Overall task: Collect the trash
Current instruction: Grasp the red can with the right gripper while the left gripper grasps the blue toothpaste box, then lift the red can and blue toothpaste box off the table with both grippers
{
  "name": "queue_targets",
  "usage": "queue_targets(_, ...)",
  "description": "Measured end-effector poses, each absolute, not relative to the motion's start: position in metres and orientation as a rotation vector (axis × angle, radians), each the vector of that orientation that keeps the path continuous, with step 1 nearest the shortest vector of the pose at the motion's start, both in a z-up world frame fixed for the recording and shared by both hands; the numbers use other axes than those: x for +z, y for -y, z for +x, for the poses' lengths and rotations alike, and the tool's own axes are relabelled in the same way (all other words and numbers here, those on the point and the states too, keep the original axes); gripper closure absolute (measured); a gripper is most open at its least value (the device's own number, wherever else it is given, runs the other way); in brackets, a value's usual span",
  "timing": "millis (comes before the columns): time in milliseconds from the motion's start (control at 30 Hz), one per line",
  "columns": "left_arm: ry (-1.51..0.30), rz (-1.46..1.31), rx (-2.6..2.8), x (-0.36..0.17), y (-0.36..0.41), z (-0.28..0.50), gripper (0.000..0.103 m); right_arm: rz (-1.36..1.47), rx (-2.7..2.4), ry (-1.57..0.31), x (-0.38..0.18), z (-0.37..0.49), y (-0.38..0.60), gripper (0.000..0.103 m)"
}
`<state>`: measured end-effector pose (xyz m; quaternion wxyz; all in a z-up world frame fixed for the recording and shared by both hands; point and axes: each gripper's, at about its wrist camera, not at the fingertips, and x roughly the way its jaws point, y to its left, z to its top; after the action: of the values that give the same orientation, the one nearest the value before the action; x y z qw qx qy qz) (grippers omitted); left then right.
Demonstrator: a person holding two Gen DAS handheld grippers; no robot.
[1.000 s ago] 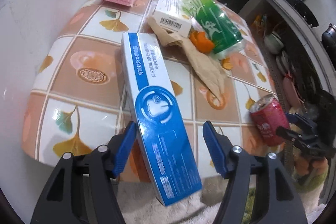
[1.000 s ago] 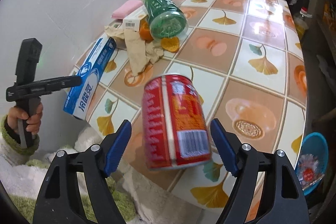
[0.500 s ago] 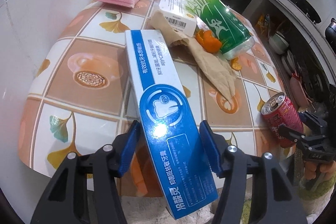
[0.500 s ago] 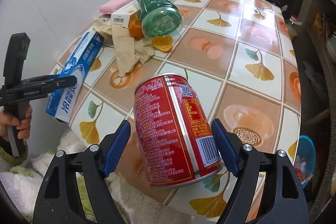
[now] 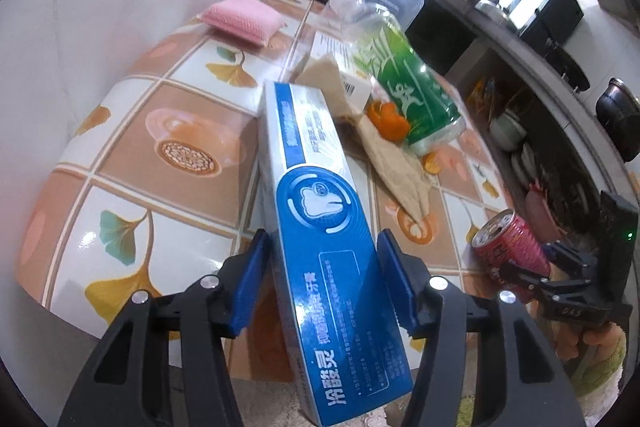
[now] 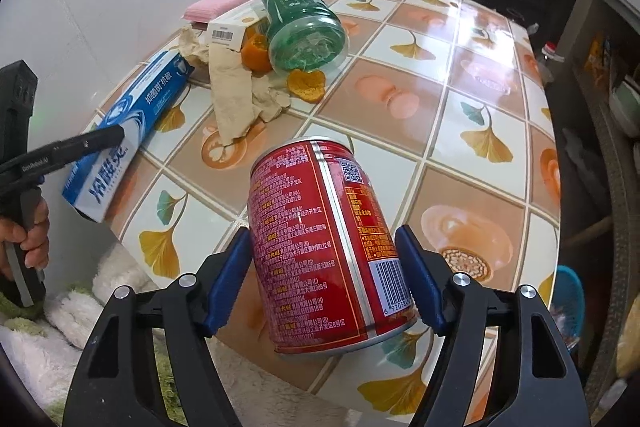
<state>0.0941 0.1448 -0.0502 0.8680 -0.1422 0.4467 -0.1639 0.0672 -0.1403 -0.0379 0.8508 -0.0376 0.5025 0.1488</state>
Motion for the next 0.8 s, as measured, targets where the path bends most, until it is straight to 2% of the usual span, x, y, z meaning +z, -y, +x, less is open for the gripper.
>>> queue_targets(800,-0.769,-0.318,-0.340,-0.026,-0.169,0.069,0.053,-0.037,0.350,-1.007,-0.022,0.064,0.131,0.036)
